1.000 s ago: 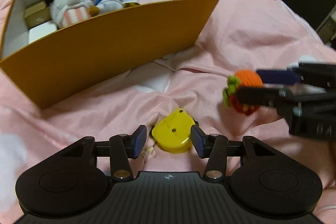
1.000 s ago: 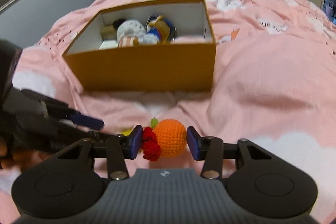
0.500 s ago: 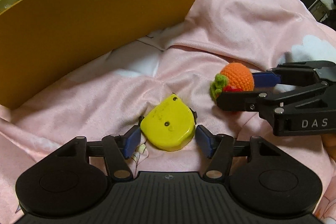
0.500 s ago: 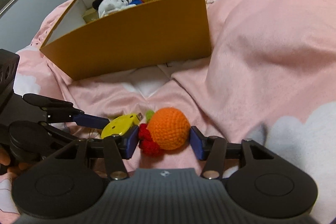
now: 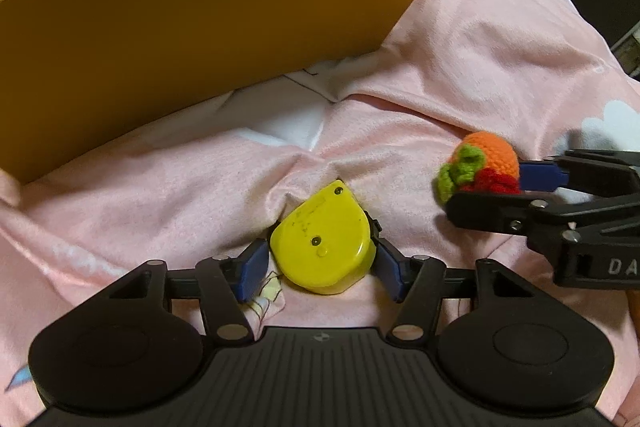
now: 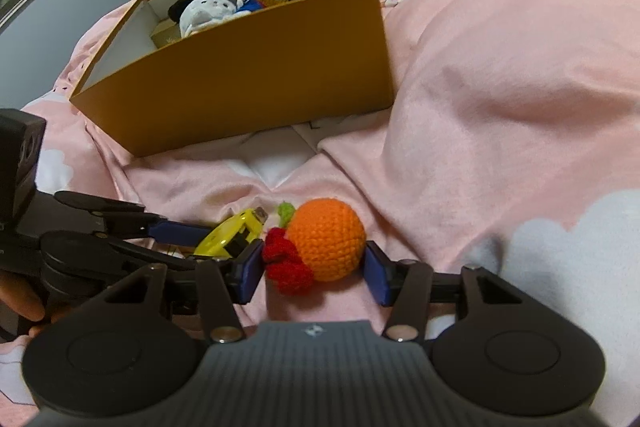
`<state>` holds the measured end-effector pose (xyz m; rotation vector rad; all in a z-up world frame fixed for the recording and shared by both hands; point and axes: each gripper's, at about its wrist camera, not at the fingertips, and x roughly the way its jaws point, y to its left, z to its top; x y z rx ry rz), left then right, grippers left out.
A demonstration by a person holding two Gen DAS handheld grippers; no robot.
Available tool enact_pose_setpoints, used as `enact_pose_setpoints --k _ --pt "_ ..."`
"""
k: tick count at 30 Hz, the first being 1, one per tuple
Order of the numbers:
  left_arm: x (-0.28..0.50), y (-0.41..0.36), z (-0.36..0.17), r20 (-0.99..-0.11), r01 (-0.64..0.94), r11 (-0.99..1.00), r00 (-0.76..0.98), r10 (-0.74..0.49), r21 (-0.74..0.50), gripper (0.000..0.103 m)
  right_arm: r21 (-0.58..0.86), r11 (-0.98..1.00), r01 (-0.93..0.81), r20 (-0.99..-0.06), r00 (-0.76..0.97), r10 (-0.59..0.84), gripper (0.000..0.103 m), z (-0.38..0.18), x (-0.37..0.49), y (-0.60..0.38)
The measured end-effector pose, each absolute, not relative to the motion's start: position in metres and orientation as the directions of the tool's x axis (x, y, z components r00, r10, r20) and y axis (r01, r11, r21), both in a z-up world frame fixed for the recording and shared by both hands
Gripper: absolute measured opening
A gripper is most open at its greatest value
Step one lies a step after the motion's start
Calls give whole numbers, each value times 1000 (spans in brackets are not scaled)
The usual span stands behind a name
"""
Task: Organize objects
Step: 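Grasp the yellow toy with the left tool while the right tool grasps the orange crocheted fruit, then lift the yellow toy with the left tool while the right tool carries the orange fruit over the box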
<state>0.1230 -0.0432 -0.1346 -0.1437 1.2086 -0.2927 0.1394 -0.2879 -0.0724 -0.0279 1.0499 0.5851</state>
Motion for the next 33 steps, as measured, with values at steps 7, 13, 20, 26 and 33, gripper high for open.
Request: enact_pose_setpoints --k 7,13,20,26,33 --pt "128 -40 -130 -911 33 957 297 -286 -290 69 229 862 -452 -807 407 428 58 -63 137 -292" --pt "136 -24 -138 -903 -112 916 248 -351 -386 69 242 862 -445 -801 410 437 57 -61 139 -294" --pt "141 -14 -148 -880 -207 865 246 -405 -456 71 273 855 -440 -801 388 456 52 -67 143 -293" --pt "137 -9 -145 -870 -211 854 261 -419 -475 64 278 853 -443 -797 389 462 52 -66 143 -294" --pt "126 -3 -124 -864 -160 869 288 -412 -468 64 236 841 -487 -786 413 460 51 -54 137 -289"
